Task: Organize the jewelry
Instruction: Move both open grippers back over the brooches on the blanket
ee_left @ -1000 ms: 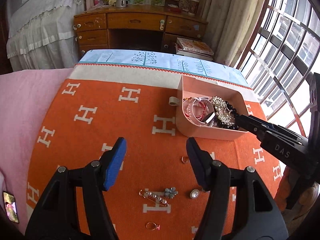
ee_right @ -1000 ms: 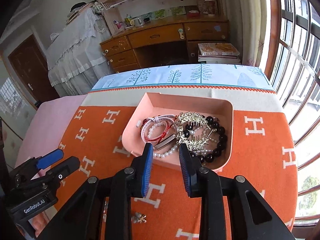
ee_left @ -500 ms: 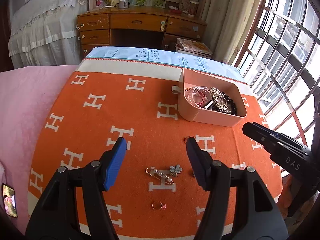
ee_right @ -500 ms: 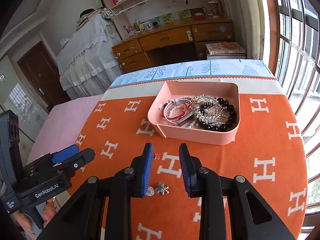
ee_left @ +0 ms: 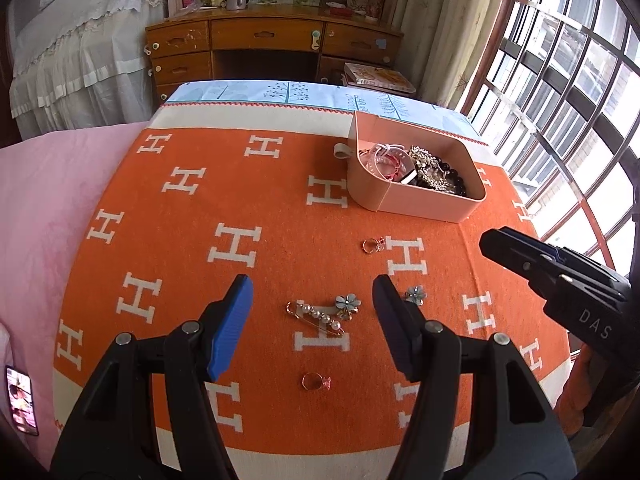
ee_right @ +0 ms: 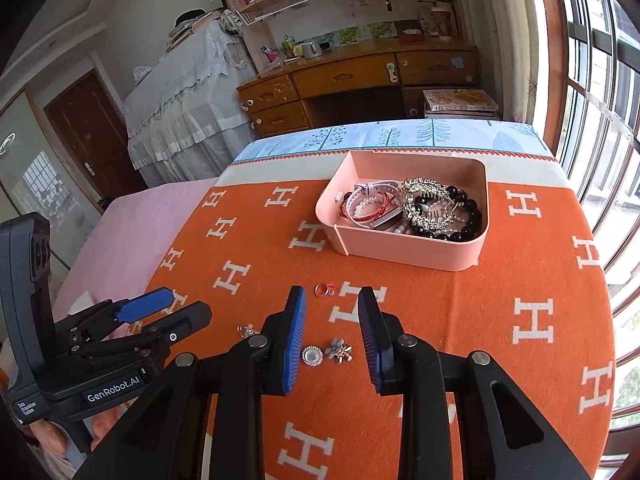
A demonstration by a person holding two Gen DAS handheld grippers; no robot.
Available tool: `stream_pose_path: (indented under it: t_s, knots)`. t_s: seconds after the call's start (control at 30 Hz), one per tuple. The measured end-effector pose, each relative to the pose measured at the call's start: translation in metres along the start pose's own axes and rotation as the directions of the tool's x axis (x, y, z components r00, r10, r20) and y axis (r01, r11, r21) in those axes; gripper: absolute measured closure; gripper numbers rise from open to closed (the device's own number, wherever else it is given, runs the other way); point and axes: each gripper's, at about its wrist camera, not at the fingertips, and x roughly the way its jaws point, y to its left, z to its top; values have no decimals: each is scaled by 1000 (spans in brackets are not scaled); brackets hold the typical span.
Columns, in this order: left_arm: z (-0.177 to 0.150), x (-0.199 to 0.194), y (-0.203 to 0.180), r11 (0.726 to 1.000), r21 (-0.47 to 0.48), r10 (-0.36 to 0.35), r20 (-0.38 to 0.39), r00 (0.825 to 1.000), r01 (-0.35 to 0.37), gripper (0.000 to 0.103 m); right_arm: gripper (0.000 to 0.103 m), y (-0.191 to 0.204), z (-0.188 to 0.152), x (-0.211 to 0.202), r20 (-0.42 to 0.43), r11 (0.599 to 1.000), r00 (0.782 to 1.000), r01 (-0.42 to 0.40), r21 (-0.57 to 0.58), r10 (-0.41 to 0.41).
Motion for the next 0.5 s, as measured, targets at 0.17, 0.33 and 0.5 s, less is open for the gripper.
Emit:
stream_pose_path:
  t_s: [0.17, 0.33, 0.5]
  knots:
    - [-6, 5, -1, 1000, 8, 3, -15, 1000, -3, 44, 76, 2, -4, 4, -15, 1000, 1000, -8, -14, 8]
    - [-10, 16, 1, 1000, 11, 11, -37, 999, -11, 44, 76, 3, -9, 14, -46, 999, 999, -13, -30, 11]
    - [-13, 30, 5, 1000, 8, 19, -66, 998, -18, 44, 76, 2, -16, 26, -79, 999, 997, -18, -42, 15]
